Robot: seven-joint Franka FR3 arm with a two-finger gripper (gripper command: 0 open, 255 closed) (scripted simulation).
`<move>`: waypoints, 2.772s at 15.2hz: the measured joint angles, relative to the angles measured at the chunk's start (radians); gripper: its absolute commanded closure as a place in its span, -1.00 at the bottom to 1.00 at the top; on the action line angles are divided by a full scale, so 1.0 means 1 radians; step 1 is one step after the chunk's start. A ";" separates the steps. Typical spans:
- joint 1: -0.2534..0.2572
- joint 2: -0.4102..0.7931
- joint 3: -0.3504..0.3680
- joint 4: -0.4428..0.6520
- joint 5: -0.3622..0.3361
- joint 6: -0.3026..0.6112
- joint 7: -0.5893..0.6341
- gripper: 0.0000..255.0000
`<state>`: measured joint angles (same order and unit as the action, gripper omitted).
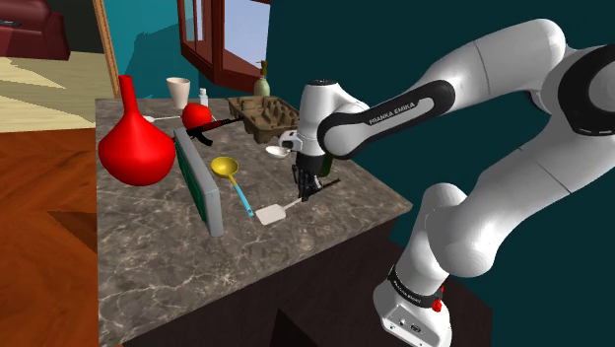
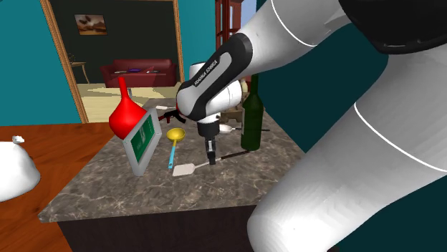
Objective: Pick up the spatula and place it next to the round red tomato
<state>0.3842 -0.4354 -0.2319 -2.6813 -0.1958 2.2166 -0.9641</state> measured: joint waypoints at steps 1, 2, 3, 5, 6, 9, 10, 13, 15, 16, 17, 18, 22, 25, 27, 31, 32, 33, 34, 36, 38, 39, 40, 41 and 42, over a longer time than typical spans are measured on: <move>-0.001 -0.012 0.001 0.007 0.001 -0.019 -0.001 1.00; -0.001 -0.020 0.003 0.014 0.001 -0.034 -0.002 1.00; 0.000 -0.029 0.005 0.021 0.003 -0.050 -0.002 1.00; -0.001 -0.042 0.007 0.037 0.004 -0.079 -0.005 1.00; -0.001 -0.051 0.007 0.045 0.004 -0.096 -0.007 1.00; 0.002 -0.064 0.014 0.079 0.011 -0.143 -0.007 1.00; 0.001 -0.074 0.015 0.087 0.011 -0.160 -0.009 1.00; 0.003 -0.087 0.020 0.116 0.015 -0.203 -0.010 1.00; 0.002 -0.103 0.022 0.133 0.016 -0.235 -0.013 1.00; 0.003 -0.108 0.025 0.144 0.018 -0.252 -0.013 1.00; 0.003 -0.113 0.027 0.154 0.019 -0.266 -0.014 1.00; 0.003 -0.116 0.028 0.163 0.020 -0.279 -0.015 1.00; 0.005 -0.125 0.033 0.213 0.025 -0.338 -0.018 1.00; 0.006 -0.134 0.036 0.246 0.027 -0.379 -0.022 1.00; 0.008 -0.134 0.041 0.273 0.031 -0.407 -0.022 1.00; 0.009 -0.143 0.046 0.317 0.035 -0.459 -0.024 1.00; 0.010 -0.123 0.042 0.341 0.036 -0.463 -0.030 1.00; 0.010 -0.093 0.034 0.367 0.037 -0.458 -0.039 1.00; 0.012 -0.056 0.026 0.398 0.039 -0.451 -0.047 1.00; 0.014 0.025 0.007 0.466 0.046 -0.435 -0.069 1.00; 0.014 0.101 -0.013 0.528 0.054 -0.422 -0.094 1.00; 0.015 0.144 -0.023 0.574 0.062 -0.423 -0.108 1.00; 0.013 0.182 -0.033 0.613 0.068 -0.424 -0.124 1.00; 0.013 0.218 -0.040 0.649 0.075 -0.425 -0.135 1.00; 0.013 0.258 -0.046 0.685 0.085 -0.420 -0.144 1.00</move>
<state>0.3976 -0.1777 -0.2781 -1.9962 -0.1110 1.7962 -1.1085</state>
